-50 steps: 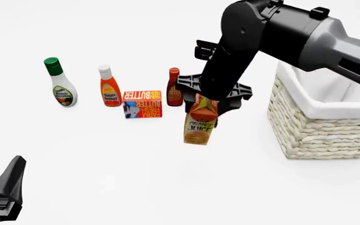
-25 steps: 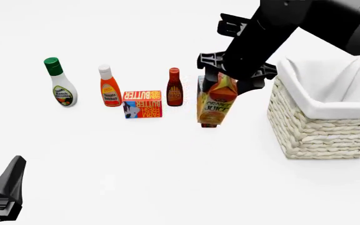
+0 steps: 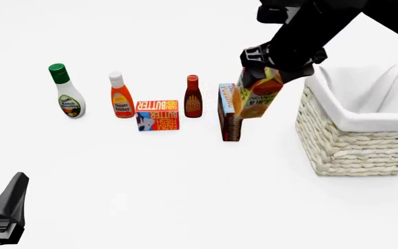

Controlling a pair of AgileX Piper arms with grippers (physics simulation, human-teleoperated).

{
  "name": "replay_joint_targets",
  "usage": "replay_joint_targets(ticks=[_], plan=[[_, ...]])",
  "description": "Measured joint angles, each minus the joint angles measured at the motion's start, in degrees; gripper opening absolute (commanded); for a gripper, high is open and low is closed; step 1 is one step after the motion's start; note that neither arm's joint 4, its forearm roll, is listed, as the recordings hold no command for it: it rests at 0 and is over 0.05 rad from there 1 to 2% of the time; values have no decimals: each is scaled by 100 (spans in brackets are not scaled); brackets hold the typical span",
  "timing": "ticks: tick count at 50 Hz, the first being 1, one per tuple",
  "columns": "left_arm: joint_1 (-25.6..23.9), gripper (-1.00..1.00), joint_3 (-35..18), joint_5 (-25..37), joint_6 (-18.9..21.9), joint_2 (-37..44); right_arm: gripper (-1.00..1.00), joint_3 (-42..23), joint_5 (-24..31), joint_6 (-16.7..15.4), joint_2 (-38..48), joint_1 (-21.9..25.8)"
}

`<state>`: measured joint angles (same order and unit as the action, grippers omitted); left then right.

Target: Pick the orange juice and place it in the basket.

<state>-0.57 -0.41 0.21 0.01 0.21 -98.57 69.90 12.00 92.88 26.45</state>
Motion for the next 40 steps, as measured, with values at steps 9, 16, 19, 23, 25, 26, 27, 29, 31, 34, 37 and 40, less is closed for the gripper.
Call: replay_joint_targets(ticks=[9,16,19,23,25,26,27,29,31,34,37,40], plan=[[0,100,0,0,0,0,-100,-99,0,-587,-60,-190],[0,100,0,0,0,0,-100,-249,0,-907,-103,-271],[0,100,0,0,0,0,-100,-299,0,-1002,-119,-298],[0,100,0,0,0,0,-100,-372,0,-1090,-138,-322],[0,100,0,0,-1,0,-100,-402,0,-1123,-148,-335],[0,100,0,0,-1,0,-100,-423,0,-1143,-152,-343],[0,100,0,0,-1,0,-100,-439,0,-1158,-158,-350],[0,100,0,0,-1,0,-100,-474,0,-1203,-172,-376],[0,100,0,0,-1,0,-100,-509,0,-1248,-191,-409],[0,100,0,0,-1,0,-100,-566,0,-1315,-224,-464],[0,100,0,0,-1,0,-100,-608,0,-1372,-258,-517],[0,100,0,0,0,0,-100,-644,0,-1434,-294,-579]])
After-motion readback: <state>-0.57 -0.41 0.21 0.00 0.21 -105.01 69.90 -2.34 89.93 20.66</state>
